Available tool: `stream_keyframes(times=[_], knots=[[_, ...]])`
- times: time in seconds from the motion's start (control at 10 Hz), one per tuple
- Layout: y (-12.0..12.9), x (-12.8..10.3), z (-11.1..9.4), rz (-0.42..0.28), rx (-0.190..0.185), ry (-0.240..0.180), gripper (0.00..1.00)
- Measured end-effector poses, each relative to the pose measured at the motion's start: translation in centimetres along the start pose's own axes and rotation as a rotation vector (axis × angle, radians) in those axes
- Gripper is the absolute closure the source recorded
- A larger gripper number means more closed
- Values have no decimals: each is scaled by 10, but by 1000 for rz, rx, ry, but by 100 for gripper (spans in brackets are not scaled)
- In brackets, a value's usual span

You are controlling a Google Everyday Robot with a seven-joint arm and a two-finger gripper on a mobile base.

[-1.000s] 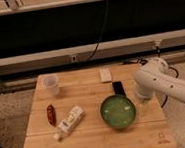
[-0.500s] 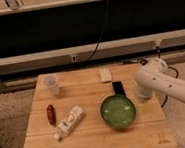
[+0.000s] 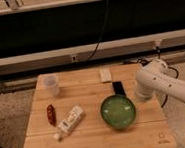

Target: Push the ceramic bowl across the table

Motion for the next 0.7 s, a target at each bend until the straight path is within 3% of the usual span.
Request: stream_keyframes(times=[0.3,0.7], knots=[[0,-2,8,-36,-18,-5,97],[1,-12,19,-101,-43,-7,98]])
